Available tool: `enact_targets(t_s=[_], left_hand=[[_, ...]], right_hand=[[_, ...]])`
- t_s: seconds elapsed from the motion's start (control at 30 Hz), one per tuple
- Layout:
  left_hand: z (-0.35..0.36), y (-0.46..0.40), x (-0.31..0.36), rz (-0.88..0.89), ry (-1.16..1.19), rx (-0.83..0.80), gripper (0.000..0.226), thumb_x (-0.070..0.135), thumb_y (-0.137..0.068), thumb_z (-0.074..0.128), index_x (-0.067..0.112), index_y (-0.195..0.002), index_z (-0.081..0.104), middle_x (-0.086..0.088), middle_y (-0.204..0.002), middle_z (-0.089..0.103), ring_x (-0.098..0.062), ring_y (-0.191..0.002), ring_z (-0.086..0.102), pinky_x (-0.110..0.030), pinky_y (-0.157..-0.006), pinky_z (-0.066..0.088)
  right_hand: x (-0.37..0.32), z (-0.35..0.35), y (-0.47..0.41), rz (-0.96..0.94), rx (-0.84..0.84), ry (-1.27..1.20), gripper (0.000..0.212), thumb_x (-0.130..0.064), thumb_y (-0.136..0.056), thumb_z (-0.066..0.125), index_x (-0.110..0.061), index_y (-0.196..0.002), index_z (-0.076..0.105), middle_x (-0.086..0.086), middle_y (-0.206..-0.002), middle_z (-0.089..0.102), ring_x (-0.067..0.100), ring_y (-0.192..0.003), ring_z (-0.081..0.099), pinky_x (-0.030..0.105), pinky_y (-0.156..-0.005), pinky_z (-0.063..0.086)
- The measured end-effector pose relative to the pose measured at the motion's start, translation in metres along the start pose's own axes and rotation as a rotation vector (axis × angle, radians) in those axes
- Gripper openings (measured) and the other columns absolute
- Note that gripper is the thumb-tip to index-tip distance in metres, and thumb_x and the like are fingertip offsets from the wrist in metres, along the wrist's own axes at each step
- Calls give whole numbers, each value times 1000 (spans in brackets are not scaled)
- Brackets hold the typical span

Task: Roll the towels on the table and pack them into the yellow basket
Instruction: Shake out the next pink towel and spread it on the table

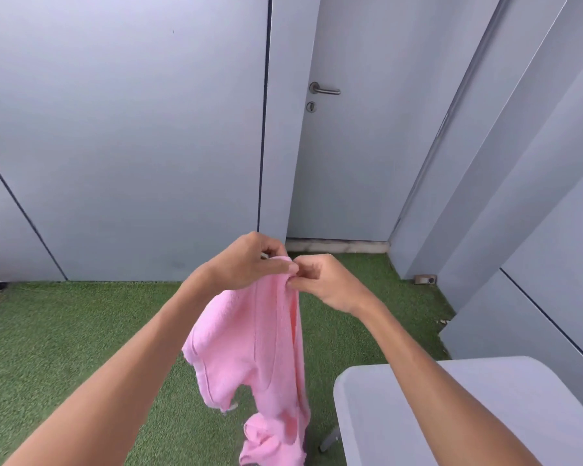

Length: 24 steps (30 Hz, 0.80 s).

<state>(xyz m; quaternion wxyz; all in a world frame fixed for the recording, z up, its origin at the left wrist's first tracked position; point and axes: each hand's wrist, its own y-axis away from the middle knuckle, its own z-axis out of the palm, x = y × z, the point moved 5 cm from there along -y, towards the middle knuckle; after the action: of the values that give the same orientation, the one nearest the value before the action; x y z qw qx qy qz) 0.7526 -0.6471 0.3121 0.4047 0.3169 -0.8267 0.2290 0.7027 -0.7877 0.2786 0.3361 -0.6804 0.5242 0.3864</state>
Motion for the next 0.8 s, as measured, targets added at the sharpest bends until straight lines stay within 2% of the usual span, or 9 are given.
enact_targets(t_s=[0.03,0.17,0.27,0.33,0.47,0.57,0.67,0.73,0.8], left_hand=[[-1,1,-4,-12,14,0,31,40,-80,73,12,-69,65,10,-59,51,-5,-57,41,-16,-56,31],[-8,18,-27,-91,-40,-60,43,44,-78,73,3,-74,63,5,-60,46,-9,-56,38,-20,-54,29],[-8,31,-47,-162,-69,-130,51,48,-81,70,4,-63,49,1,-57,29,-14,-54,25,-26,-49,18],[-13,38,-56,-185,-63,-103,56,52,-80,68,8,-59,42,-2,-61,24,-16,-56,22,-30,-51,16],[-28,43,-52,-178,-51,48,64,53,-79,69,2,-61,34,-3,-63,20,-15,-53,19,-28,-48,14],[-29,33,-25,-57,-25,109,58,43,-83,69,8,-59,30,1,-61,20,-14,-55,18,-26,-48,14],[-14,17,-4,17,-40,26,36,35,-86,69,7,-65,60,2,-57,33,-12,-53,26,-24,-47,20],[0,13,2,28,-72,-55,27,36,-84,71,11,-72,68,3,-55,38,-10,-50,27,-22,-46,21],[5,15,-1,18,-3,-48,31,38,-81,73,9,-70,67,5,-53,36,-10,-49,26,-21,-45,20]], right_hand=[[-1,-3,0,-13,23,7,2,-16,-87,68,-18,-86,69,-5,-82,71,9,-76,63,32,-76,48],[2,-40,12,-15,138,12,15,-28,-84,72,-16,-93,72,1,-93,74,18,-90,68,36,-90,51],[8,-63,15,-15,197,35,17,-30,-83,72,-16,-93,73,-1,-92,74,18,-90,68,35,-91,52],[16,-76,18,4,257,42,16,-30,-83,72,-17,-93,73,0,-89,74,18,-87,68,36,-88,53],[36,-91,27,90,371,80,14,-30,-83,72,-18,-90,71,0,-84,73,11,-79,68,40,-87,54],[37,-61,24,155,140,78,17,-32,-80,75,-26,-95,70,-2,-91,73,10,-88,68,46,-92,52],[20,-17,11,128,-87,159,43,-47,-74,76,-41,-115,62,-14,-119,62,0,-116,54,39,-101,45],[6,-5,3,83,-128,137,38,-42,-78,75,-32,-113,65,-13,-118,64,4,-114,57,40,-102,43],[-5,-6,3,55,-140,54,21,-25,-83,74,-15,-100,69,-1,-103,71,14,-101,65,44,-100,46]])
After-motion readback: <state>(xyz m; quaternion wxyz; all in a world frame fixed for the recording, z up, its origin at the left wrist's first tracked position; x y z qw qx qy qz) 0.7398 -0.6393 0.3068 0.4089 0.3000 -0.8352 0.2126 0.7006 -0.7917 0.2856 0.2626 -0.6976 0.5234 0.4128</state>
